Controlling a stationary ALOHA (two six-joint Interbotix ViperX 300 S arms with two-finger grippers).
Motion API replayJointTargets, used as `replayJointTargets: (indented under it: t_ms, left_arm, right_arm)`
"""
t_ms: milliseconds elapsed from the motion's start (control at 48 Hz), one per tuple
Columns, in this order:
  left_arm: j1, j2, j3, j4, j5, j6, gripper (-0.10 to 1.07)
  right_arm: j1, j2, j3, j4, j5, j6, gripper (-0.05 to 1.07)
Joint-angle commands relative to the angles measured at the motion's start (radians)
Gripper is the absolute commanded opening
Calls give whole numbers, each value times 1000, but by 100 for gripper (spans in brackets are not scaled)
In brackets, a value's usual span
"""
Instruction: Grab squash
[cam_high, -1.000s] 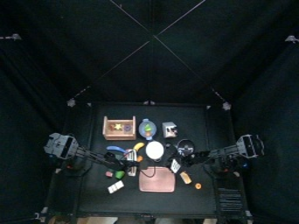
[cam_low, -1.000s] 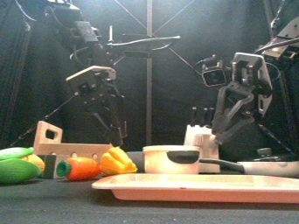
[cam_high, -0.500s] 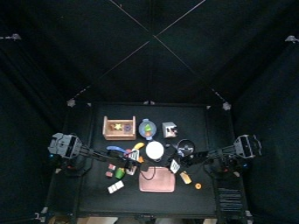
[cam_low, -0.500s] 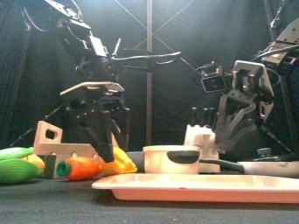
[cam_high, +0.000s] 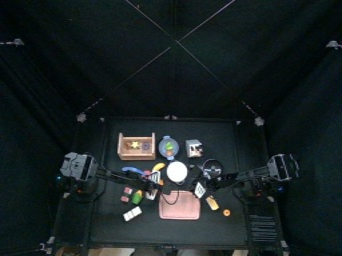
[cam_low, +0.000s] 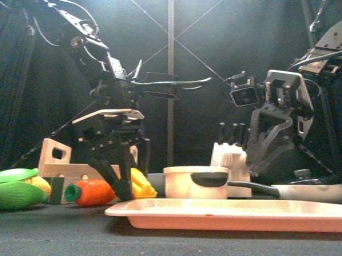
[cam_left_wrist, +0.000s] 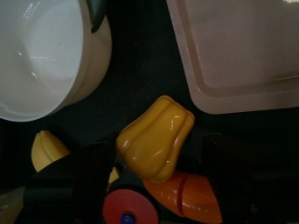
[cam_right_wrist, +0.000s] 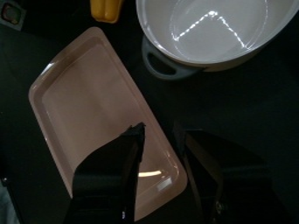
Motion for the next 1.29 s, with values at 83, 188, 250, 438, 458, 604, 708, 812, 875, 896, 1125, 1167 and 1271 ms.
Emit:
replayJointTargets:
  t_ms: [83, 188, 250, 438, 458, 604, 708, 812, 875, 896, 1125, 1167, 1271]
  left_arm:
    - [2, -18, -11, -11, 3, 0, 83]
    - [0, -29, -14, -28, 11, 2, 83]
    - [2, -51, -11, -35, 14, 0, 83]
    - [-6, -103, -6, -44, 15, -2, 83]
    - [-8, -107, -6, -48, 15, -3, 83]
    - [-15, -129, -6, -61, 6, -5, 83]
    - [-21, -130, -6, -69, -11, -5, 82]
    - [-21, -130, -5, -77, -31, -5, 82]
    - [-21, -130, -2, -83, -48, -5, 82]
    - [-21, -130, -2, -83, -54, -5, 82]
    - [-17, -130, 15, -100, -169, -8, 82]
    - [-14, -132, 23, -104, -199, -8, 82]
    - [-14, -137, 41, -112, -264, -8, 82]
  right_arm:
    - [0, -15, -5, 2, -3, -2, 74]
    - [0, -15, -3, 2, -3, -2, 74]
    - [-2, -15, -2, 2, -3, -2, 74]
    - [-2, -15, -6, 2, -3, -3, 74]
    - [-2, -15, -5, 2, -3, -2, 74]
    - [-2, -15, -8, 2, -3, -2, 74]
    - [-2, -15, -6, 8, -3, 0, 74]
    - [-3, -17, -8, 23, -3, -3, 74]
    - [-2, -18, -11, 25, -3, -3, 74]
    - [0, -20, -11, 25, -3, -5, 74]
    - [6, -71, -11, 17, -15, -6, 74]
    - [6, -92, -8, 17, -17, -6, 74]
    - [6, -138, 3, 21, -18, -3, 74]
